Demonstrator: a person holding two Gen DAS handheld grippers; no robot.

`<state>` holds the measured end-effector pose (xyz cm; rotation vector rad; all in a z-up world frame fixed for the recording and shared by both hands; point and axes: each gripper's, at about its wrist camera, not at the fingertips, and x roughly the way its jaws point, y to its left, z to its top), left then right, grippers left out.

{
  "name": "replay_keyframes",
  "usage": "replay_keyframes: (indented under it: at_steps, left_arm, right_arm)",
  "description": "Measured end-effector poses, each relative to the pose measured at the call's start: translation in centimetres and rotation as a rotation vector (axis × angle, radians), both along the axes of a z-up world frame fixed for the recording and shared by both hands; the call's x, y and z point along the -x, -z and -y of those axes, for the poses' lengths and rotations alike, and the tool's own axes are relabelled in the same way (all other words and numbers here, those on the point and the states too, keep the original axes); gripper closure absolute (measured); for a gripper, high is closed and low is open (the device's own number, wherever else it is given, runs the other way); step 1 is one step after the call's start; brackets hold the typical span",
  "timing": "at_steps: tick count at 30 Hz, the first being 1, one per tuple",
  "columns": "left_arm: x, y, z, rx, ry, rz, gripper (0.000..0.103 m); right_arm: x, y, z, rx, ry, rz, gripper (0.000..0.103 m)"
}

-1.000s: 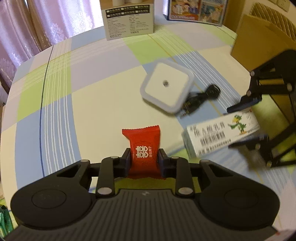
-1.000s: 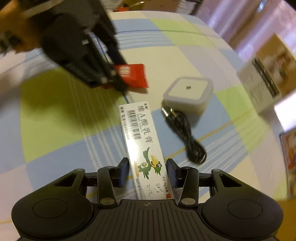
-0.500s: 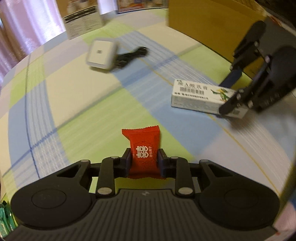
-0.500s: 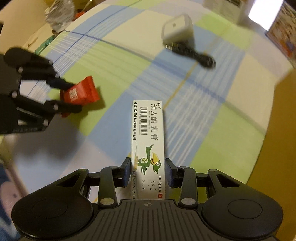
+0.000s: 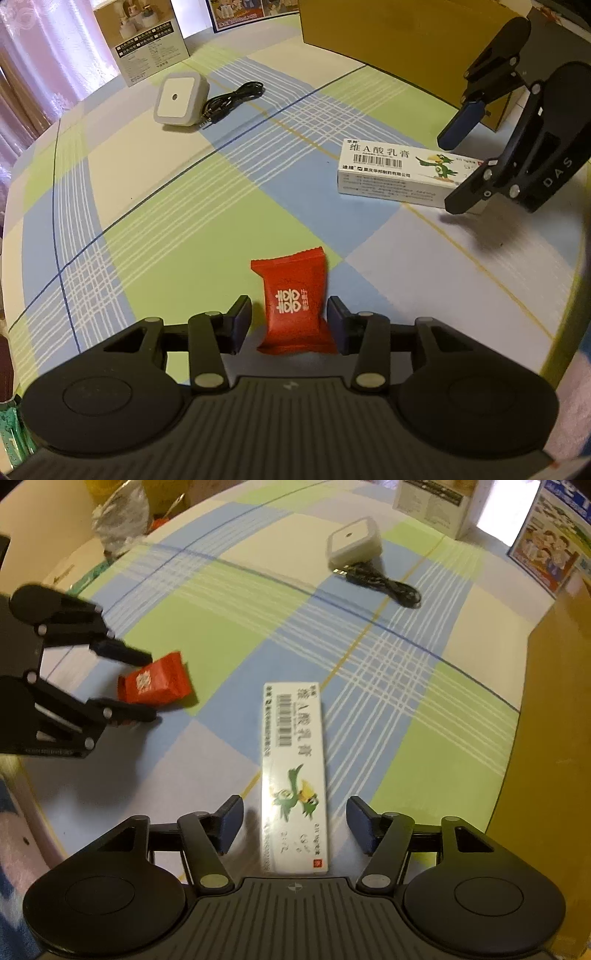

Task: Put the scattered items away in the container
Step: 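Grasp the red packet with the left tool while the right tool grasps the white tube box, then carry the red packet and white tube box over the cardboard box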

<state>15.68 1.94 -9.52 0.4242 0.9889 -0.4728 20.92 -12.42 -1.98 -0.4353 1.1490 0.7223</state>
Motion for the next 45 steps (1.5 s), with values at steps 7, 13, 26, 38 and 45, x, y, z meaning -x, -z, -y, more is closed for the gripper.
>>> replay_keyframes:
  at_steps: [7, 13, 26, 38, 45]
  left_arm:
    - [-0.8, 0.2, 0.3, 0.023, -0.027, -0.012, 0.065]
    - [-0.9, 0.0, 0.3, 0.003, -0.047, -0.021, 0.078]
    - [-0.2, -0.5, -0.4, 0.019, -0.107, -0.04, 0.079]
    - [1.3, -2.0, -0.2, 0.008, -0.13, -0.033, 0.079]
    - [2.2, -3.4, 0.3, -0.002, -0.123, -0.023, 0.079]
  right_arm:
    - [-0.7, 0.2, -0.3, -0.043, -0.009, 0.007, 0.043]
    - [-1.0, 0.4, -1.6, -0.041, -0.036, 0.028, 0.044]
    - [0.1, 1.2, -2.7, 0.02, -0.042, 0.047, 0.068]
    - [2.1, -0.3, -1.4, 0.01, -0.033, 0.056, 0.068]
    - [3.1, -1.4, -0.7, -0.006, -0.023, 0.056, 0.068]
